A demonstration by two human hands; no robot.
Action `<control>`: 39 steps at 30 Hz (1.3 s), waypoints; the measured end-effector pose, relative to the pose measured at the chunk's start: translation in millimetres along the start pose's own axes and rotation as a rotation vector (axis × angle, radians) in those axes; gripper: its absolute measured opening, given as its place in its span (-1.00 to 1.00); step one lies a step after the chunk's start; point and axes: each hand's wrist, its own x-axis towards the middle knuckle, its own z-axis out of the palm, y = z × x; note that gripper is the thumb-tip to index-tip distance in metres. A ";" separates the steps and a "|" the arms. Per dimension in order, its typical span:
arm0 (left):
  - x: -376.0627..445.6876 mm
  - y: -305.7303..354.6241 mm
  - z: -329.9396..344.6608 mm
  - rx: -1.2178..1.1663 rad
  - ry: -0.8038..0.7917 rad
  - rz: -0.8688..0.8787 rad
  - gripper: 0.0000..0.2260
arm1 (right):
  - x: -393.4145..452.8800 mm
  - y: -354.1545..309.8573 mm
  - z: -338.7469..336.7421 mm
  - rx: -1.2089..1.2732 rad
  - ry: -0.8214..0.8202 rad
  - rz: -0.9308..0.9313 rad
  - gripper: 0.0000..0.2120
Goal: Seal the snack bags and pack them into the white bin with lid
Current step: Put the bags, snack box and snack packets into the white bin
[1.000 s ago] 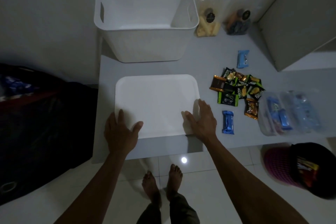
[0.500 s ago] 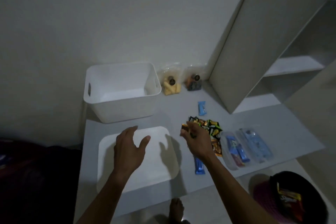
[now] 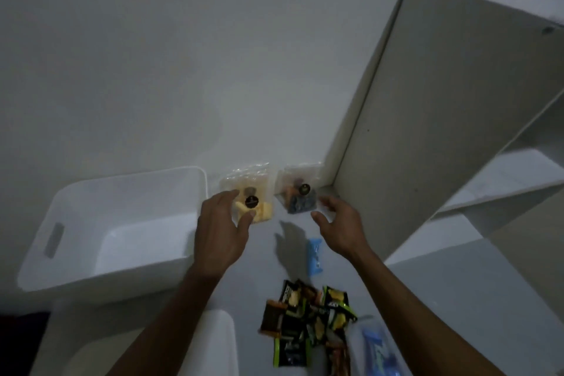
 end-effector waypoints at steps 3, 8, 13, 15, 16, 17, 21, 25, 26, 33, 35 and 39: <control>52.2 -6.8 33.6 0.054 -0.017 -0.052 -0.55 | 61.3 6.3 -9.5 -0.095 0.001 -0.069 -0.61; 102.0 -22.1 77.7 0.173 0.025 -0.152 -0.53 | 136.0 17.4 -8.8 -0.274 -0.024 -0.117 -0.57; 132.1 -33.0 96.5 0.280 -0.023 -0.242 -0.50 | 178.5 29.9 4.4 -0.451 -0.067 -0.198 -0.53; 137.4 -38.1 99.7 0.294 -0.035 -0.275 -0.50 | 188.0 33.7 10.6 -0.507 -0.081 -0.246 -0.53; 139.0 -39.5 101.0 0.307 -0.038 -0.291 -0.50 | 191.9 35.1 13.1 -0.527 -0.087 -0.261 -0.54; 140.5 -41.8 102.6 0.320 -0.040 -0.299 -0.51 | 195.3 36.1 15.1 -0.539 -0.098 -0.268 -0.55; 142.8 -44.5 104.1 0.343 -0.033 -0.297 -0.62 | 203.3 39.2 18.6 -0.570 -0.143 -0.272 -0.61; 140.6 -46.4 104.6 0.370 -0.052 -0.233 -0.72 | 205.6 36.7 16.0 -0.636 -0.182 -0.308 -0.74; 139.6 -46.5 104.2 0.397 -0.065 -0.204 -0.77 | 205.7 35.1 15.2 -0.667 -0.200 -0.318 -0.78; 134.9 -39.3 100.2 0.543 -0.138 -0.058 -0.87 | 194.4 17.0 -1.3 -0.724 -0.307 -0.345 -0.80; 132.9 -33.6 94.8 0.526 -0.137 -0.035 -0.89 | 188.2 10.9 -7.6 -0.724 -0.319 -0.346 -0.80; 129.9 -14.3 72.1 0.533 -0.103 0.025 -0.86 | 175.0 -9.8 -27.9 -0.723 -0.322 -0.355 -0.84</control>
